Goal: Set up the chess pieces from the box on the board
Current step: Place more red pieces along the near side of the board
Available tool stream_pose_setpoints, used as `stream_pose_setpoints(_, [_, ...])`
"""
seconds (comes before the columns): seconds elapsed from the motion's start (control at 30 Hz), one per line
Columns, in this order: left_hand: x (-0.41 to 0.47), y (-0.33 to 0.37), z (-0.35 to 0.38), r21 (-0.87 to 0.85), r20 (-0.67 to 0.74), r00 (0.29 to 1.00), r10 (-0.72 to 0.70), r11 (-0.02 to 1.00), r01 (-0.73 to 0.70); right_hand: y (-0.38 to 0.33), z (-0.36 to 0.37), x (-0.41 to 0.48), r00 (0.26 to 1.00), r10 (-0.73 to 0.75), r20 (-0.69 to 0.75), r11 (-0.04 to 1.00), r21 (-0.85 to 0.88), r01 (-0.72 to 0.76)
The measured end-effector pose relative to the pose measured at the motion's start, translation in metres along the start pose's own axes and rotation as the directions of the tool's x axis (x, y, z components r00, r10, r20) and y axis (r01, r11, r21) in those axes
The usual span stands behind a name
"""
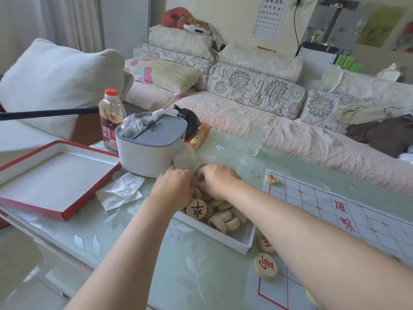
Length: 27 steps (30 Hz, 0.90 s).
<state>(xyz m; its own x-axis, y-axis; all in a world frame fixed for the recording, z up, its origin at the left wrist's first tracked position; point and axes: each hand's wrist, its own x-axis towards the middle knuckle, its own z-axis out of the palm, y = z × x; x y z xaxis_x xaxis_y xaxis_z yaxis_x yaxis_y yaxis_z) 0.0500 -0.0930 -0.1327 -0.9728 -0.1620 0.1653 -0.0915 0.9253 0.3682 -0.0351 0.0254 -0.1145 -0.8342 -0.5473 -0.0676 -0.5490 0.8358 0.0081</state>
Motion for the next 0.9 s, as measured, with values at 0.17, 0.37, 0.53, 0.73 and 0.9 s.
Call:
stream_pose_setpoints(0.17, [0.001, -0.001, 0.001, 0.043, -0.028, 0.999, 0.031, 0.999, -0.029, 0.008, 0.004, -0.002, 0.999, 0.021, -0.036, 0.978, 0.207, -0.013])
stream_pose_setpoints(0.37, [0.010, -0.001, 0.002, -0.091, -0.112, 0.994, -0.007, 0.996, -0.003, 0.032, -0.016, -0.025, 0.979, 0.012, -0.203, 0.938, 0.341, 0.059])
stream_pose_setpoints(0.53, [0.011, 0.024, 0.000, -0.233, -0.167, 0.985, -0.032, 0.972, -0.007, 0.083, -0.027, -0.045, 0.956, 0.133, -0.261, 0.909, 0.416, -0.013])
stream_pose_setpoints(0.73, [0.009, 0.065, 0.007, -0.427, -0.145, 0.981, -0.130, 0.903, 0.057, 0.146, -0.015, -0.083, 0.922, 0.317, -0.224, 0.864, 0.469, -0.183])
stream_pose_setpoints(0.9, [0.009, 0.090, 0.017, -0.560, -0.036, 0.990, -0.134, 0.823, 0.091, 0.170, 0.005, -0.102, 0.912, 0.379, -0.157, 0.857, 0.432, -0.282])
